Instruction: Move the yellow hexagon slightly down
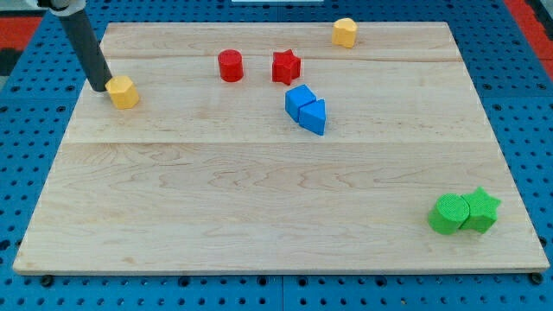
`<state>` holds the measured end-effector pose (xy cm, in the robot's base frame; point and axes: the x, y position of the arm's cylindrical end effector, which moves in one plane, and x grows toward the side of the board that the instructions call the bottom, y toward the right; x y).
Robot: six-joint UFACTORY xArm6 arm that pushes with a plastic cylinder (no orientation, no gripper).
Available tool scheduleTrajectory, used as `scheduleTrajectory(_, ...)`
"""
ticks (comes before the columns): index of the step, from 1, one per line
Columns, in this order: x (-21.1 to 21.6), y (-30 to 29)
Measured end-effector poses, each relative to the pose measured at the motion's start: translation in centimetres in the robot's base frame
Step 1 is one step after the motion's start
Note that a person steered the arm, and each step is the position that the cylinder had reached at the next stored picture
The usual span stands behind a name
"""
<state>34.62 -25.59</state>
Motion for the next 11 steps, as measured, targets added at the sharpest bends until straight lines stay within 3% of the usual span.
scheduleTrajectory(2,-3.9,0.4)
scheduleTrajectory(6,1.9,2.4)
scheduleTrajectory(8,-7.2,3.0)
scheduleTrajectory(9,-13.4,8.7)
scheduleTrajectory(11,-15.4,25.8)
